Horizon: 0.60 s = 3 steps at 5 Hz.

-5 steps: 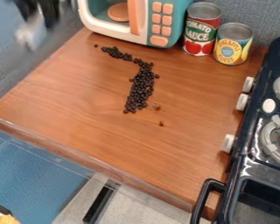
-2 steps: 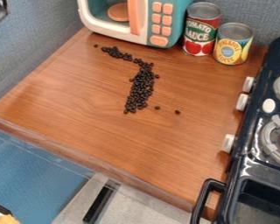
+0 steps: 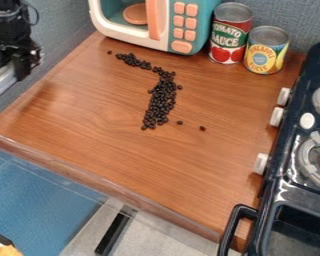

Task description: Sweep into pile

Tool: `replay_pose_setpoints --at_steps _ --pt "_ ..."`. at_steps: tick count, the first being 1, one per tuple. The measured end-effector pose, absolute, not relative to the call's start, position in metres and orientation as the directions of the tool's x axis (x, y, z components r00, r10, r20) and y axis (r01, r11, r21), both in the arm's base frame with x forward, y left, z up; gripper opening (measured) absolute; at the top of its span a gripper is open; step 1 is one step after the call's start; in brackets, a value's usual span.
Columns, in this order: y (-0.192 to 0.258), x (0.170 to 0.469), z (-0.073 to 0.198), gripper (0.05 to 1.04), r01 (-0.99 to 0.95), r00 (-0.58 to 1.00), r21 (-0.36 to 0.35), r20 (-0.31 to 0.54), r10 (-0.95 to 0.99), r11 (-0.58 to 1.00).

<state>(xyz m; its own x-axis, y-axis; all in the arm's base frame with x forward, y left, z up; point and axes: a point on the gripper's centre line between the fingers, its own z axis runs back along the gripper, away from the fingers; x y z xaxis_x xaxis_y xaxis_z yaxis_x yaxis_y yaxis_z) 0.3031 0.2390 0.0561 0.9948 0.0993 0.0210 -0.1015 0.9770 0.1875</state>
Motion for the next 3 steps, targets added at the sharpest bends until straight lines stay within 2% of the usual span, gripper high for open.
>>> replay_pose_setpoints --at_steps 1,3 --pt "0.22 0.304 0.066 0.394 -0.06 0.998 0.161 0.03 0.055 0.985" --pt "0.208 0.311 0.057 0.394 -0.035 0.998 0.185 0.056 0.025 0.982"
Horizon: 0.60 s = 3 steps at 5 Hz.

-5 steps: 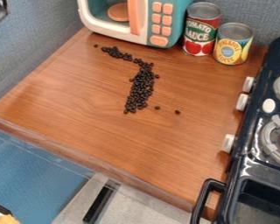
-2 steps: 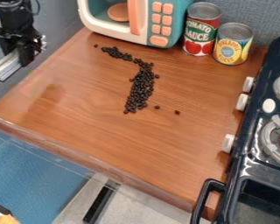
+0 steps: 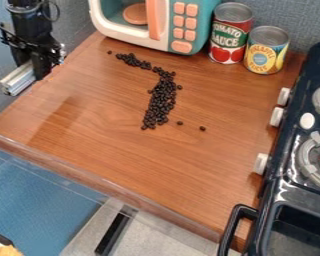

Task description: Sweep into pile

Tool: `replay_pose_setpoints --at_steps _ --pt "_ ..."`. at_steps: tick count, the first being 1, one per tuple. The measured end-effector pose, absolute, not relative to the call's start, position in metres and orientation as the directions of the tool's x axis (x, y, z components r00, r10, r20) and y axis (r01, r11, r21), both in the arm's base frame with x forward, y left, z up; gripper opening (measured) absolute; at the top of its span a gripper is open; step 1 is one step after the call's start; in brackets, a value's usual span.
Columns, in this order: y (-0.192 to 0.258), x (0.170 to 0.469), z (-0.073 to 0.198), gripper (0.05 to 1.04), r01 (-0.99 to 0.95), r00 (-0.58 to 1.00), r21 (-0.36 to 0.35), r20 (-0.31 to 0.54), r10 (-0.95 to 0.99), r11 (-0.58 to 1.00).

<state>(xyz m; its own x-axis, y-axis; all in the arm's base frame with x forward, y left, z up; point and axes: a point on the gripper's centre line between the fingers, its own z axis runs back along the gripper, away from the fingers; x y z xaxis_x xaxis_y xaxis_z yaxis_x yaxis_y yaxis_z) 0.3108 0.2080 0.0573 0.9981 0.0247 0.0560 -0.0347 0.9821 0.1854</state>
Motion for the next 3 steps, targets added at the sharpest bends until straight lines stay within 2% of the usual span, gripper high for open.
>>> replay_pose_setpoints --at_steps 2,3 --pt "0.203 0.313 0.014 0.394 -0.074 0.997 0.211 0.05 0.065 0.975" --pt "0.198 0.317 0.011 0.465 -0.111 0.992 0.219 0.08 0.096 0.969"
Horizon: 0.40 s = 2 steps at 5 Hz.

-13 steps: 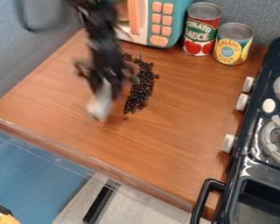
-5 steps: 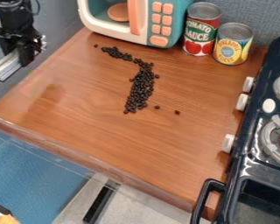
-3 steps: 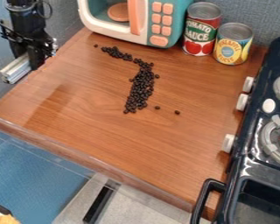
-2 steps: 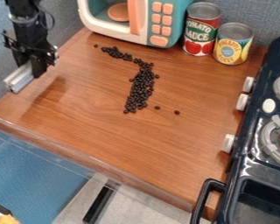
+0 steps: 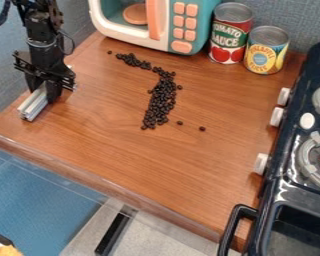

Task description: Sweep into pile

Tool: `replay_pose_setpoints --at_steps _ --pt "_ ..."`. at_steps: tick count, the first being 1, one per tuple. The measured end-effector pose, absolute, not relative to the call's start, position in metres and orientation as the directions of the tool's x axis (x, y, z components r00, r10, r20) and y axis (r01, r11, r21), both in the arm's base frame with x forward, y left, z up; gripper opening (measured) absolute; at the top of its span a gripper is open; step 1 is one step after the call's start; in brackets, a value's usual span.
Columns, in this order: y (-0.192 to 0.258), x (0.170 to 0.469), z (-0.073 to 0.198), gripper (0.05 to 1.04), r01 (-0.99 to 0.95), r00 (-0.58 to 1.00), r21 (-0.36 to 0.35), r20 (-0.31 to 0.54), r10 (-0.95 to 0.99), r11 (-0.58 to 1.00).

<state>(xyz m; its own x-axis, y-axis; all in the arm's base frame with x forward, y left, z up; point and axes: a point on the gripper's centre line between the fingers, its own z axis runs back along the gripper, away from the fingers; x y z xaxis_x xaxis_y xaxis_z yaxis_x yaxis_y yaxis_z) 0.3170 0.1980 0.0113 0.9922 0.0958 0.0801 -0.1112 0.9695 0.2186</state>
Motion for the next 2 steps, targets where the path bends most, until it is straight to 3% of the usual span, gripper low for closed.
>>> replay_pose_setpoints --at_steps 1,2 --pt "0.1978 0.3174 0.0134 0.763 -0.15 0.988 0.216 0.08 0.136 0.965" --pt "0.1985 0.315 0.016 0.996 -0.128 0.992 0.202 0.049 0.121 0.971"
